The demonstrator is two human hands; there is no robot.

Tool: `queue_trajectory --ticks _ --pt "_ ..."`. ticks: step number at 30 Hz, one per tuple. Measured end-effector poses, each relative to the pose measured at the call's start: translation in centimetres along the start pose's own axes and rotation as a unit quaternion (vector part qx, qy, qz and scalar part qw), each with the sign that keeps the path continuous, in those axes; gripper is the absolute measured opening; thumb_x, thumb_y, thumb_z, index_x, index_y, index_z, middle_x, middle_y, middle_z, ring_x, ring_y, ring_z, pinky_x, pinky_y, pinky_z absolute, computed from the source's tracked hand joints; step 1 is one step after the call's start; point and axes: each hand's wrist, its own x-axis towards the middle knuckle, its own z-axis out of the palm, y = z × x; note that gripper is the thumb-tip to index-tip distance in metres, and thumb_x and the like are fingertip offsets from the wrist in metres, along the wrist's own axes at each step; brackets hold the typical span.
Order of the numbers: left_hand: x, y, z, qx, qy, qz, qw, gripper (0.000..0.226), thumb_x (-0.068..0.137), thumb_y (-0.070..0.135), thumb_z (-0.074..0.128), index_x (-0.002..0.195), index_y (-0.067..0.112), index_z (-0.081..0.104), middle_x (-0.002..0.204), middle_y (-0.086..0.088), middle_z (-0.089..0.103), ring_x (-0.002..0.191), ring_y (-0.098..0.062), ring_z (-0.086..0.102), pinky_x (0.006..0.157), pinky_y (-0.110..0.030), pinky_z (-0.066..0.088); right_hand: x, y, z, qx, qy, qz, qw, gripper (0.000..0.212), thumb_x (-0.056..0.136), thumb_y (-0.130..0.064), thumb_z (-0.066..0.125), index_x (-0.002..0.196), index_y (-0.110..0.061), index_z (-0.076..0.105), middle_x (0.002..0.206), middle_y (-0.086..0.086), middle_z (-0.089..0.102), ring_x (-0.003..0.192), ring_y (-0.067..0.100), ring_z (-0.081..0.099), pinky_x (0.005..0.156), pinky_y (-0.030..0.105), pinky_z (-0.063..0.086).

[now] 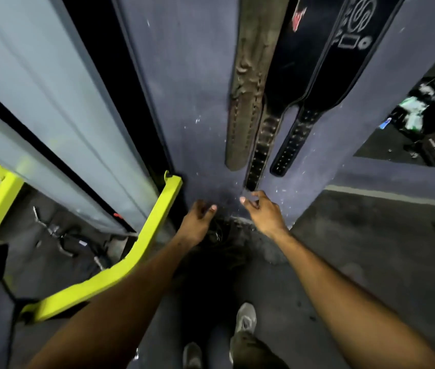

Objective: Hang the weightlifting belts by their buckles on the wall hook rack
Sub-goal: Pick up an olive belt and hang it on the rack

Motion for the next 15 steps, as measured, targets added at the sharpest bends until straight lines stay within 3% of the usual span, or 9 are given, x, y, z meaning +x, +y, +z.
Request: queue_trajectory --ticks 2,7,9,12,15 --pt "1.5 -1.3 0.7 0.000 0.002 -0.022 1.000 0.041 0.102 0.040 0.058 0.133 0.014 0.057 0.133 -0.009 0.069 0.128 -0.023 0.061 0.097 -0.026 0.043 2.0 0.9 0.5 -0.002 -0.025 0.003 1.000 0.058 0.101 -0.053 0.057 0.144 -0.014 0.051 0.115 0.008 0.072 0.121 0.035 0.064 0.100 0.040 0.050" --pt "5.7 -5.1 2.7 -0.016 0.004 -0.087 0.996 0.038 0.101 0.033 0.061 0.129 0.008 0.055 0.129 -0.016 0.068 0.128 -0.033 0.062 0.111 -0.047 0.047 6.8 3.6 3.0 -0.016 -0.080 0.024 0.996 0.054 0.102 -0.044 0.060 0.142 -0.008 0.054 0.129 0.016 0.070 0.125 0.034 0.063 0.103 0.037 0.047" --pt "7.5 -7.1 3.6 -0.009 -0.003 -0.116 0.993 0.038 0.101 0.032 0.062 0.129 0.007 0.055 0.123 -0.012 0.069 0.125 -0.033 0.063 0.107 -0.041 0.050 8.6 5.1 4.6 -0.015 -0.102 0.041 0.994 0.053 0.103 -0.042 0.061 0.142 -0.007 0.054 0.133 0.016 0.068 0.126 0.033 0.062 0.103 0.037 0.047" --pt "11.0 -10.2 5.0 0.034 -0.009 -0.144 0.989 0.045 0.100 0.036 0.063 0.134 0.007 0.055 0.116 -0.004 0.064 0.114 -0.026 0.066 0.087 -0.027 0.044 11.8 7.9 8.0 -0.015 -0.133 0.073 0.988 0.052 0.103 -0.043 0.060 0.142 -0.009 0.054 0.133 0.015 0.068 0.125 0.030 0.063 0.098 0.032 0.047" --pt "15.7 -15.0 7.0 0.065 -0.046 -0.157 0.984 0.044 0.100 0.033 0.064 0.135 0.008 0.057 0.124 -0.013 0.068 0.118 -0.030 0.065 0.092 -0.030 0.047 15.9 12.0 13.1 -0.024 -0.140 0.096 0.985 0.051 0.103 -0.044 0.059 0.141 -0.010 0.056 0.132 0.016 0.069 0.124 0.032 0.063 0.096 0.032 0.046"
